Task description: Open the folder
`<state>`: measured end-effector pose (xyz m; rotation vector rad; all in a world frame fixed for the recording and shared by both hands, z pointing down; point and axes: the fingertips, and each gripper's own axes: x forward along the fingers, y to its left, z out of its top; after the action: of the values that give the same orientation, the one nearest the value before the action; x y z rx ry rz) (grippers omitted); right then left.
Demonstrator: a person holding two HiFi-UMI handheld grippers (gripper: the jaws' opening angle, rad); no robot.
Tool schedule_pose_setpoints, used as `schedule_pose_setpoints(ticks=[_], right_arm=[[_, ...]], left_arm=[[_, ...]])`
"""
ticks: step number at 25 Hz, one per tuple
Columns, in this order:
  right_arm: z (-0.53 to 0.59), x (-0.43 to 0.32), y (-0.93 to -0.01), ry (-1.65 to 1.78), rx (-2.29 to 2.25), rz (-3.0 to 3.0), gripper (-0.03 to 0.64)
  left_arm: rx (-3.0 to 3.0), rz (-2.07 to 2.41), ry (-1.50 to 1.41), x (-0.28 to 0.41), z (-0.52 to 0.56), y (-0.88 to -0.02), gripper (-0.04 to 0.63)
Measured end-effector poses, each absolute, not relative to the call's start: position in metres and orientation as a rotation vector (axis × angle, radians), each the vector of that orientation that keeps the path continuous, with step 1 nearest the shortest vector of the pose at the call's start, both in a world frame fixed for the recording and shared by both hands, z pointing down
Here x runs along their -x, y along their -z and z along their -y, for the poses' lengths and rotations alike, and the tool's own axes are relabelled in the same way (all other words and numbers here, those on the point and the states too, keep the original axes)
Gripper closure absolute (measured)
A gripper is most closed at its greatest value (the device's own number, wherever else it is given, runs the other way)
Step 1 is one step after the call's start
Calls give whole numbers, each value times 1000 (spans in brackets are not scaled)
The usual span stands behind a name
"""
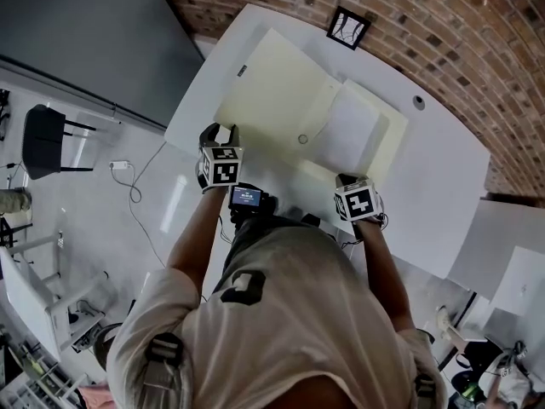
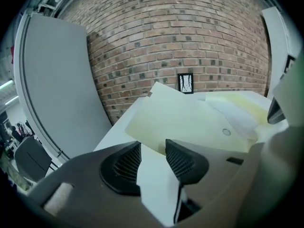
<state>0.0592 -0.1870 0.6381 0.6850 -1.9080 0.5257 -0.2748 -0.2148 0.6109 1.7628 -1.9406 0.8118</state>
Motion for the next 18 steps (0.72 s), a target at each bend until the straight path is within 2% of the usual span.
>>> schedule_pose_setpoints(ticks=[5,18], right_arm=[[187,-60,-635,-520,-690,1898,611],[186,-59,-636,-484,-696,1872,611]], left_arm=[[-1714,1979,-850,285,212,-620,402],[-1627,2004,-958,301,202,-646,342]])
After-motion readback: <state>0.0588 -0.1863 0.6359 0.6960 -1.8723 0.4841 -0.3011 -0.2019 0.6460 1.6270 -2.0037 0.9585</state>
